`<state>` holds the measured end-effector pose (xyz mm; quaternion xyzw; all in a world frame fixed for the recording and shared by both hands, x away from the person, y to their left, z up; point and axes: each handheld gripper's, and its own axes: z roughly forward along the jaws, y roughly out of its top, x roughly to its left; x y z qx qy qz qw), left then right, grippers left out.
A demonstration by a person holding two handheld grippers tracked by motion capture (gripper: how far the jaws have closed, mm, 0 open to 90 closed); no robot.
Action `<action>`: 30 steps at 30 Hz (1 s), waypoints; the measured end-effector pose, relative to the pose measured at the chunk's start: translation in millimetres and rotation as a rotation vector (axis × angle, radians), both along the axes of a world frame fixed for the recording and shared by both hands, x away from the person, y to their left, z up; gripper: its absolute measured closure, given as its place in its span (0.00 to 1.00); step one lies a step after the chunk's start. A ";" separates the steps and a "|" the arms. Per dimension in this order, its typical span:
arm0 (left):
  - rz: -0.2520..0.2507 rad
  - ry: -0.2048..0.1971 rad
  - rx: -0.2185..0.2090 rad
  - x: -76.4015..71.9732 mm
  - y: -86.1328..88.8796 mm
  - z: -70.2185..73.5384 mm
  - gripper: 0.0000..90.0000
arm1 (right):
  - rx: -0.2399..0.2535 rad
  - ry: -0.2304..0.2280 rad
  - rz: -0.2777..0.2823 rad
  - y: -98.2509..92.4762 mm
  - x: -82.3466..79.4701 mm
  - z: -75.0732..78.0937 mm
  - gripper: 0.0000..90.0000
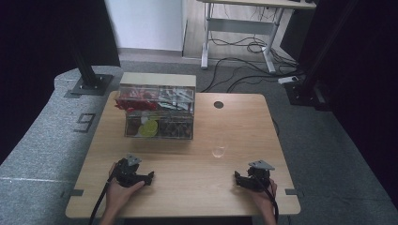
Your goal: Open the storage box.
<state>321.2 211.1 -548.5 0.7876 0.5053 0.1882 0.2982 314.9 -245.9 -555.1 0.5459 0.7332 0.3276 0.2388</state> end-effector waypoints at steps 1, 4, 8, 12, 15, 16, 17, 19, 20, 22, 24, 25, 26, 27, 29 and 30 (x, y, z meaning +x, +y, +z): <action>0.001 0.000 0.000 -0.1 0.0 0.0 0.00 | -0.002 -0.001 0.000 0.1 0.0 0.0 0.16; 0.002 -0.004 0.002 -1.2 -0.1 0.3 0.01 | -0.003 -0.002 0.000 0.5 -0.2 0.1 0.16; 0.017 -0.027 -0.002 -4.5 -0.8 1.1 0.08 | -0.003 -0.003 0.000 0.6 -0.3 0.1 0.17; 0.044 -0.040 0.017 -7.2 -0.9 3.3 0.15 | 0.001 -0.001 0.002 0.3 -0.1 0.1 0.17; 0.050 -0.043 0.025 -9.1 -0.3 4.6 0.17 | 0.002 -0.001 0.002 0.2 0.1 0.1 0.17; 0.052 -0.043 0.023 -10.0 0.2 5.6 0.17 | 0.002 -0.001 0.002 0.2 0.1 0.1 0.17; 0.052 -0.044 0.022 -10.8 0.6 6.3 0.17 | 0.002 -0.001 0.002 0.1 0.1 0.1 0.17; 0.050 -0.051 0.001 -14.0 2.9 9.4 0.22 | 0.003 -0.001 0.002 0.1 0.1 0.1 0.17; 0.050 -0.056 -0.022 -15.6 4.6 11.3 0.24 | 0.003 -0.001 0.003 0.1 0.2 0.1 0.17; 0.054 -0.048 -0.058 -17.6 7.3 15.6 0.26 | 0.002 -0.002 0.003 0.0 0.4 0.1 0.18; 0.061 -0.060 -0.055 -19.7 8.1 18.6 0.27 | 0.002 -0.002 0.003 0.1 0.6 0.1 0.18; 0.063 -0.064 -0.058 -20.7 8.6 20.0 0.28 | 0.001 -0.002 0.003 0.1 0.6 0.1 0.18; 0.064 -0.068 -0.061 -21.6 9.3 21.3 0.29 | 0.001 -0.002 0.003 0.1 0.5 0.1 0.18; 0.065 -0.073 -0.061 -22.5 10.0 22.5 0.30 | 0.001 -0.002 0.003 0.1 0.5 0.1 0.18; 0.078 -0.091 -0.059 -24.1 11.4 24.5 0.33 | 0.001 -0.003 0.003 0.1 0.5 0.1 0.18; 0.081 -0.100 -0.060 -24.9 12.9 25.6 0.34 | 0.001 -0.003 0.003 0.1 0.5 0.1 0.18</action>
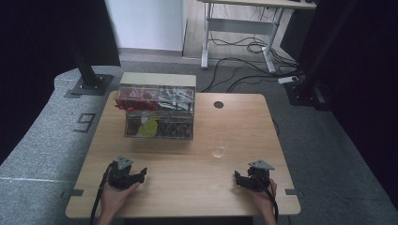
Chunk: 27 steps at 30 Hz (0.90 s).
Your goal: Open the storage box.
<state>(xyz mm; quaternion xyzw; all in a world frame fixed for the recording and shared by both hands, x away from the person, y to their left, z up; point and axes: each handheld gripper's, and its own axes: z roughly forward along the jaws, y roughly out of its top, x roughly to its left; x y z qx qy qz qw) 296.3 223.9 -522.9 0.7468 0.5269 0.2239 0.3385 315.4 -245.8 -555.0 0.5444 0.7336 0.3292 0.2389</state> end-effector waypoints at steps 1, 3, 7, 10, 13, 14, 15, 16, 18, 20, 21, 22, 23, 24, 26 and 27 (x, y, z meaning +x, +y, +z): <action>0.003 -0.006 -0.005 -0.6 1.7 1.2 0.35 | 0.000 0.000 0.000 0.0 0.0 0.0 0.18; 0.006 -0.012 -0.007 -2.0 5.1 3.7 0.41 | 0.000 0.000 0.000 0.0 0.0 0.0 0.18; 0.013 -0.025 -0.015 -4.2 11.6 7.4 0.48 | 0.000 -0.001 0.001 0.0 0.0 0.0 0.18; 0.010 -0.031 -0.022 -5.7 13.7 8.8 0.56 | 0.000 -0.001 0.001 0.1 0.1 0.0 0.18; 0.016 -0.047 -0.022 -7.2 15.0 11.6 0.71 | 0.000 -0.001 0.001 0.1 0.0 0.0 0.18; 0.013 -0.050 -0.023 -7.8 15.6 13.0 0.75 | 0.000 -0.001 0.001 0.1 0.0 0.0 0.18; 0.006 -0.046 -0.029 -8.2 16.3 14.1 0.79 | -0.001 -0.002 0.001 0.1 0.0 0.0 0.18; -0.001 -0.041 -0.033 -8.2 16.9 14.8 0.83 | 0.000 -0.001 0.001 0.2 0.0 0.0 0.18; -0.008 -0.035 -0.045 -8.7 19.0 16.3 0.89 | -0.001 -0.001 0.001 0.1 0.0 0.0 0.18; -0.010 -0.036 -0.056 -8.8 21.1 17.6 0.93 | 0.000 -0.001 0.001 0.1 0.0 0.0 0.19; -0.010 -0.036 -0.056 -8.8 21.1 17.6 0.96 | 0.000 -0.001 0.000 0.2 0.1 0.0 0.19; -0.015 -0.040 -0.066 -8.7 22.3 19.2 0.97 | 0.000 -0.001 0.000 0.2 0.1 0.0 0.19; -0.015 -0.040 -0.066 -8.7 22.3 19.2 0.99 | 0.000 -0.001 0.000 0.2 0.1 0.0 0.19; -0.021 -0.044 -0.070 -8.2 22.1 20.7 1.00 | 0.000 -0.002 0.000 0.2 0.2 0.0 0.19; -0.027 -0.042 -0.069 -6.6 21.5 22.2 1.00 | 0.001 -0.001 -0.002 0.3 0.2 0.1 0.19; -0.027 -0.040 -0.070 -4.8 20.9 23.2 1.00 | 0.001 -0.001 -0.003 0.3 0.3 0.0 0.19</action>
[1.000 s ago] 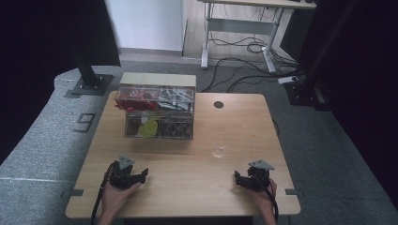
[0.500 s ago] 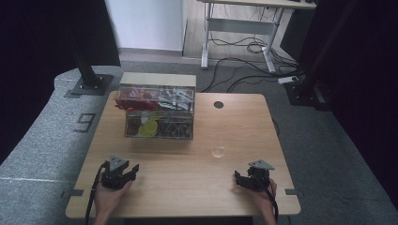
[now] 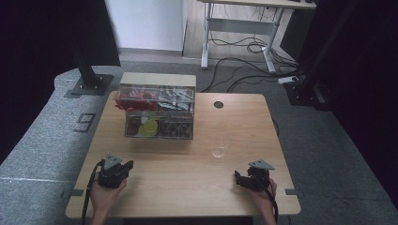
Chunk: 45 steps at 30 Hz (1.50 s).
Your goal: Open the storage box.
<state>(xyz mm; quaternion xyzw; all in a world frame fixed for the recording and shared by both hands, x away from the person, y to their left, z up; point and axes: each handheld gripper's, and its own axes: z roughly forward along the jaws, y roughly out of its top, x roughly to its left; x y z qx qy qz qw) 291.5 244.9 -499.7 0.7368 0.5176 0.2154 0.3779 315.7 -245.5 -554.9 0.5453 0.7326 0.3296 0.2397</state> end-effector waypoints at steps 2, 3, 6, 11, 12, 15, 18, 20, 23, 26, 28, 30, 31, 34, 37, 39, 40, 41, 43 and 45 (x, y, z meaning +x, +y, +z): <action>0.001 -0.004 -0.003 2.6 -0.6 1.5 1.00 | 0.000 -0.001 -0.001 0.1 0.2 0.0 0.19; 0.001 -0.004 -0.003 2.6 -0.6 1.5 1.00 | 0.000 -0.001 -0.001 0.1 0.2 0.0 0.19; -0.005 -0.011 -0.011 8.4 -0.2 6.6 1.00 | 0.000 -0.001 -0.002 0.2 0.3 0.0 0.19; 0.006 -0.033 -0.021 17.6 0.8 14.5 1.00 | 0.001 -0.001 -0.002 0.2 0.3 0.0 0.19; 0.007 -0.036 -0.029 19.6 1.7 16.3 1.00 | 0.000 -0.001 -0.002 0.1 0.3 0.0 0.19; 0.005 -0.036 -0.040 23.3 2.9 18.1 1.00 | 0.000 -0.001 -0.003 0.1 0.3 -0.1 0.19; -0.004 -0.029 -0.053 26.0 4.4 19.3 1.00 | 0.001 -0.001 -0.003 0.1 0.3 0.0 0.19; -0.006 -0.032 -0.063 27.8 5.1 20.0 1.00 | 0.001 -0.001 -0.004 0.1 0.3 0.0 0.19; -0.017 -0.026 -0.077 32.8 5.7 20.2 1.00 | 0.002 0.000 -0.006 0.1 0.4 0.0 0.19; -0.024 -0.020 -0.074 39.2 5.0 19.9 1.00 | 0.002 0.000 -0.010 0.4 1.0 0.0 0.19; -0.022 -0.018 -0.067 43.8 4.5 19.3 1.00 | 0.000 -0.001 -0.009 0.4 1.4 0.0 0.19; -0.018 -0.010 -0.067 48.2 4.6 17.9 1.00 | 0.001 0.000 -0.009 0.4 1.5 0.0 0.19; -0.021 -0.002 -0.068 50.5 5.2 17.3 1.00 | 0.001 0.000 -0.009 0.4 1.5 0.0 0.19; -0.019 0.008 -0.066 56.4 5.7 14.8 1.00 | 0.001 0.000 -0.009 0.4 1.6 0.0 0.19; -0.021 0.018 -0.059 61.8 3.8 11.8 1.00 | 0.001 0.000 -0.009 0.4 1.7 0.1 0.19; -0.024 0.026 -0.054 65.5 2.6 9.9 1.00 | 0.001 0.000 -0.009 0.4 1.7 0.1 0.19; -0.024 0.026 -0.054 65.5 2.6 9.9 1.00 | 0.001 0.000 -0.009 0.4 1.7 0.1 0.19; -0.024 0.030 -0.053 67.9 2.0 8.4 1.00 | 0.000 0.000 -0.009 0.5 1.7 0.1 0.19; -0.017 0.034 -0.057 72.0 2.2 4.7 1.00 | 0.000 0.000 -0.009 0.5 1.6 0.1 0.19; -0.017 0.041 -0.056 74.8 2.8 2.8 1.00 | 0.000 0.000 -0.009 0.4 1.7 0.1 0.19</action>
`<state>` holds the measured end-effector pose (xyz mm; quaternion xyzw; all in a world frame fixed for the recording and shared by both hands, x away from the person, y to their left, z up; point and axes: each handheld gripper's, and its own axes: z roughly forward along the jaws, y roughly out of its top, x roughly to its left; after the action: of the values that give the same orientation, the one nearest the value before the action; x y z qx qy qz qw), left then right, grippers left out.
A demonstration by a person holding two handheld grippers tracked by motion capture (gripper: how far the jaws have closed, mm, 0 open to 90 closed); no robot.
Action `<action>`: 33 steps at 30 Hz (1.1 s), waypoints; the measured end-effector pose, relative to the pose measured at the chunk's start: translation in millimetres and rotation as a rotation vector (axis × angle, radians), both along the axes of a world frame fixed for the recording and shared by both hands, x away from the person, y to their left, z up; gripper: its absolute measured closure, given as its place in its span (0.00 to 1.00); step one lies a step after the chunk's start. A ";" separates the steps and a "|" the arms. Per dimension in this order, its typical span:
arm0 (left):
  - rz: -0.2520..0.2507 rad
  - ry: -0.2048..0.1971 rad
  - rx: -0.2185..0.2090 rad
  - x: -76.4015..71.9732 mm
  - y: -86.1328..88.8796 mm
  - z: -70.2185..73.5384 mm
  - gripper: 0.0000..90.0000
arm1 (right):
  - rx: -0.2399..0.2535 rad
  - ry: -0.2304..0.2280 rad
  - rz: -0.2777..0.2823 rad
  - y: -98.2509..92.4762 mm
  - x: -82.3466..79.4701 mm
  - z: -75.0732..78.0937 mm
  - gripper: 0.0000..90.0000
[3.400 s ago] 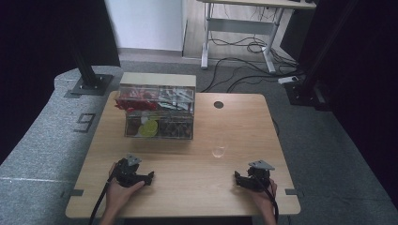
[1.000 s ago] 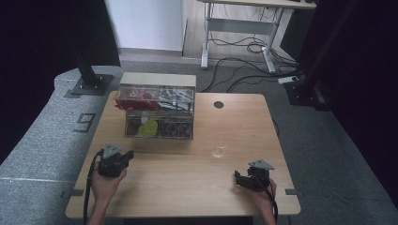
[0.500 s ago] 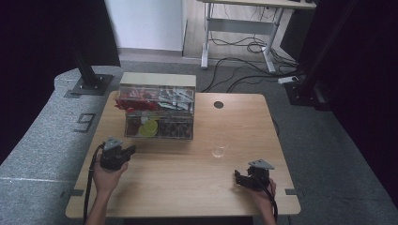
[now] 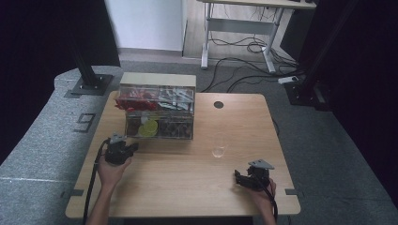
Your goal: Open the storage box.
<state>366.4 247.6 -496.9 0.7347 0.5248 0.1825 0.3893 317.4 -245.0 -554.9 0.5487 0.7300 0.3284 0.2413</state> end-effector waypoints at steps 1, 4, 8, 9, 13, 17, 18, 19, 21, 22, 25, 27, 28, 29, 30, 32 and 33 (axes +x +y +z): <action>0.003 0.001 0.000 1.3 -0.1 -0.7 1.00 | 0.000 0.000 0.000 0.0 0.0 0.0 0.19; 0.001 -0.002 0.001 5.4 -2.0 -0.2 1.00 | 0.000 0.000 -0.001 0.0 0.1 0.0 0.19; -0.001 -0.003 0.008 13.5 -4.4 2.9 1.00 | 0.000 0.000 -0.001 0.1 0.1 0.0 0.19; 0.001 -0.003 0.003 15.4 -5.4 3.1 1.00 | 0.000 0.000 -0.001 0.1 0.1 0.0 0.19; -0.012 0.009 0.017 21.3 -10.1 1.4 1.00 | 0.000 0.000 -0.001 0.1 0.1 0.0 0.19; -0.010 0.012 0.022 22.9 -11.5 0.2 1.00 | 0.000 0.000 -0.001 0.1 0.1 0.0 0.19; -0.010 0.009 0.022 22.6 -11.9 0.1 1.00 | 0.000 0.000 -0.001 0.0 0.1 0.0 0.19; -0.011 0.007 0.018 21.7 -12.0 0.8 1.00 | 0.000 0.000 -0.001 0.0 0.1 0.0 0.19; -0.018 0.008 0.015 20.8 -10.8 2.2 1.00 | 0.000 0.000 -0.002 0.0 0.2 0.0 0.19; -0.020 0.007 0.016 20.5 -10.0 2.6 1.00 | 0.000 0.000 -0.002 0.0 0.2 0.0 0.19; -0.022 0.004 0.010 19.3 -8.1 3.5 1.00 | 0.000 0.000 -0.002 0.0 0.2 0.0 0.19; -0.023 -0.001 0.010 18.3 -7.8 4.5 1.00 | 0.000 0.000 -0.003 0.0 0.3 0.0 0.19; -0.023 -0.003 0.010 18.0 -7.7 4.8 1.00 | 0.000 0.000 -0.003 0.1 0.4 0.0 0.19; -0.024 -0.003 0.010 17.9 -7.6 4.8 1.00 | 0.000 0.000 -0.004 0.1 0.4 0.0 0.19; -0.022 -0.006 0.013 17.8 -7.7 4.5 1.00 | 0.000 0.000 -0.004 0.0 0.5 0.0 0.19; -0.020 -0.008 0.011 17.6 -7.4 4.0 1.00 | 0.000 0.000 -0.005 0.0 0.5 0.0 0.19; -0.021 -0.009 0.010 17.4 -7.1 4.0 1.00 | 0.000 0.000 -0.005 0.0 0.5 0.0 0.19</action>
<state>383.8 240.6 -492.9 0.7411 0.5144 0.1846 0.3900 317.9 -245.0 -554.8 0.5505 0.7286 0.3279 0.2421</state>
